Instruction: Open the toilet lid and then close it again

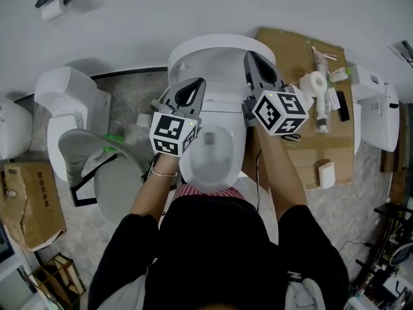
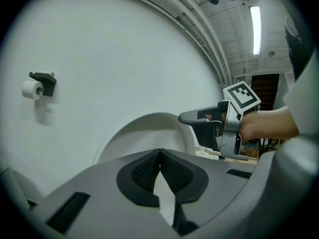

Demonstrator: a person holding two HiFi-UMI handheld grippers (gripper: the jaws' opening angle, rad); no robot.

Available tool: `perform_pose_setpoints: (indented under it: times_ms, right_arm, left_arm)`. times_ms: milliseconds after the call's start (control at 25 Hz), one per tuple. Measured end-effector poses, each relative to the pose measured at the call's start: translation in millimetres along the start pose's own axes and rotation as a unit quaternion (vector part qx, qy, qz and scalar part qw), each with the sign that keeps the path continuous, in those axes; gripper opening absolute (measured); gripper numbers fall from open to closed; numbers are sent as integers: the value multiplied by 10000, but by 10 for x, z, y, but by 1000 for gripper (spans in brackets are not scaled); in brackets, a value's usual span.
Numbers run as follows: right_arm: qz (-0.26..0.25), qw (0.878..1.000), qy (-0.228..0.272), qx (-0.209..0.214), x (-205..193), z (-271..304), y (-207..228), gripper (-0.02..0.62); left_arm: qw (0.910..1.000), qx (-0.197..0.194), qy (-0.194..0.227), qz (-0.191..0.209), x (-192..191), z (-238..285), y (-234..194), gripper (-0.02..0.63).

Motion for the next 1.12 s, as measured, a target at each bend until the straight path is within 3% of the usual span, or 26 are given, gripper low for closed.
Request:
perform_pose_setpoints:
  times_ms: [1120]
  right_arm:
    - [-125,9999,-72,-1,75,370,187,21]
  left_arm:
    - [9994,301,-112,-90,-67,-29,-137,3]
Point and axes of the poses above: the fingertips, and each gripper's own axes: z forward along the fingers, y to its right, x out of its top, the point moved 9 cm from there along -z, backward along the fingers, and after that the axes turned 4 degrees about -y, right-handed, at the moved point
